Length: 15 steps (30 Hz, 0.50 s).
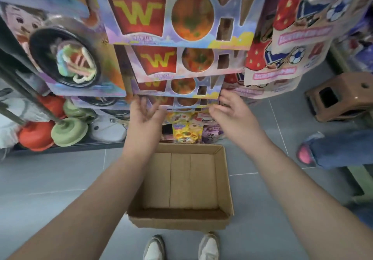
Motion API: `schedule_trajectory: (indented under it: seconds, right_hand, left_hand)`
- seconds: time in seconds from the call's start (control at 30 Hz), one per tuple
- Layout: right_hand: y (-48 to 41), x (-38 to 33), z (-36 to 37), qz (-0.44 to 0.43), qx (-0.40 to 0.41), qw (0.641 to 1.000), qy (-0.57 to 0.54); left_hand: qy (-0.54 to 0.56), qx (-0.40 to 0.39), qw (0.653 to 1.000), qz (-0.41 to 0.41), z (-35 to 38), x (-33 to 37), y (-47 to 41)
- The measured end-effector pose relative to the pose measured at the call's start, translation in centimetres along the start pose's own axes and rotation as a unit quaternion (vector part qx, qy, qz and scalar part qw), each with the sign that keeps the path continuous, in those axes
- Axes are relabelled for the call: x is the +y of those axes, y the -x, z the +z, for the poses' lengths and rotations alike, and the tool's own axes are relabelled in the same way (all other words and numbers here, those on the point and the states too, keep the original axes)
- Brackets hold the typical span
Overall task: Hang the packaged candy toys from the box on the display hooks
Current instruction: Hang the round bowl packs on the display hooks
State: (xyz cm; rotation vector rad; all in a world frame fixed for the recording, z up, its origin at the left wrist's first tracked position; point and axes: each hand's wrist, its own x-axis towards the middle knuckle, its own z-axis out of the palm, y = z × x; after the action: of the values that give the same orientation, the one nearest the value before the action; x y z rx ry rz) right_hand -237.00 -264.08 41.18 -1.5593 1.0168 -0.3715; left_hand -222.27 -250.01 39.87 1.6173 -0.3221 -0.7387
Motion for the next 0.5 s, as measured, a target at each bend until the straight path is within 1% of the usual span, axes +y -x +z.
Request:
schedule_trajectory:
  seconds: [0.17, 0.3, 0.43, 0.5]
  right_hand:
    - [0.4, 0.8, -0.5, -0.018, -0.005, 1.0, -0.005]
    - [1.0, 0.9, -1.4, -0.012, -0.005, 1.0, -0.015]
    - [1.1, 0.4, -2.8, -0.004, -0.007, 1.0, -0.003]
    - [1.0, 0.3, -3.7, -0.002, 0.0, 1.0, 0.009]
  left_hand:
    - [0.097, 0.016, 0.995, -0.024, 1.4, 0.8, 0.0]
    - [0.133, 0.031, 0.989, -0.049, 1.9, 1.1, 0.3]
    - [0.164, 0.018, 0.984, -0.068, 2.4, 1.7, 0.2]
    - [0.162, 0.007, 0.984, -0.068, 2.7, 1.8, 0.0]
